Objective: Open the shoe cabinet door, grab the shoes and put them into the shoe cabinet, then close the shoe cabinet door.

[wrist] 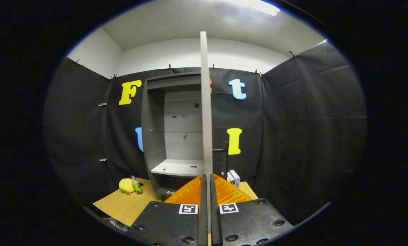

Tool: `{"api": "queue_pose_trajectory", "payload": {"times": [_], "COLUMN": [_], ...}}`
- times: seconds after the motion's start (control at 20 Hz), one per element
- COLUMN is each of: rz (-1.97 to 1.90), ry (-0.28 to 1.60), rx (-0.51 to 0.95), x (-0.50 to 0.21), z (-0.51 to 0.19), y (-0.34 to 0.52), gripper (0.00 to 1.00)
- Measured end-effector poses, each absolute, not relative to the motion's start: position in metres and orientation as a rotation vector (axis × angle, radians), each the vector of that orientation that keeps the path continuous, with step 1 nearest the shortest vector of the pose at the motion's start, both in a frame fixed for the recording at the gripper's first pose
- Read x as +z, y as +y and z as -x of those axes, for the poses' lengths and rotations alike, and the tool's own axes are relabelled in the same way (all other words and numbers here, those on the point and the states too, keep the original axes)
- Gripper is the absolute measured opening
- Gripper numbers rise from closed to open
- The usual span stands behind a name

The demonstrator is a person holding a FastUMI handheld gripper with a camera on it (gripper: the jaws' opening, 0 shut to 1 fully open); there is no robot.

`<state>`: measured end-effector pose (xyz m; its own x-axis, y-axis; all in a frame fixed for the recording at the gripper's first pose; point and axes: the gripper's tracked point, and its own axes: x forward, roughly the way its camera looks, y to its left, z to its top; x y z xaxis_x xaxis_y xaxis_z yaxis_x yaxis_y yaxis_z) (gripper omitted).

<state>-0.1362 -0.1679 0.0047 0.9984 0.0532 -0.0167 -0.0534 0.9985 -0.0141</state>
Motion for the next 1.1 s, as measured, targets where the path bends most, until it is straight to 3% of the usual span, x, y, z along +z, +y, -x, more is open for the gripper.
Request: {"api": "queue_pose_trajectory", "payload": {"times": [0.45,0.55,1.1], "rz": [0.009,0.011,-0.010], "ry": [0.115,0.163,0.442], "rx": [0.143,0.145,0.062], "x": [-0.068,-0.095,-0.264], "z": [0.116,0.106,0.087], "y": [-0.076,-0.058,-0.004], "gripper": [0.08,0.25,0.28]}}
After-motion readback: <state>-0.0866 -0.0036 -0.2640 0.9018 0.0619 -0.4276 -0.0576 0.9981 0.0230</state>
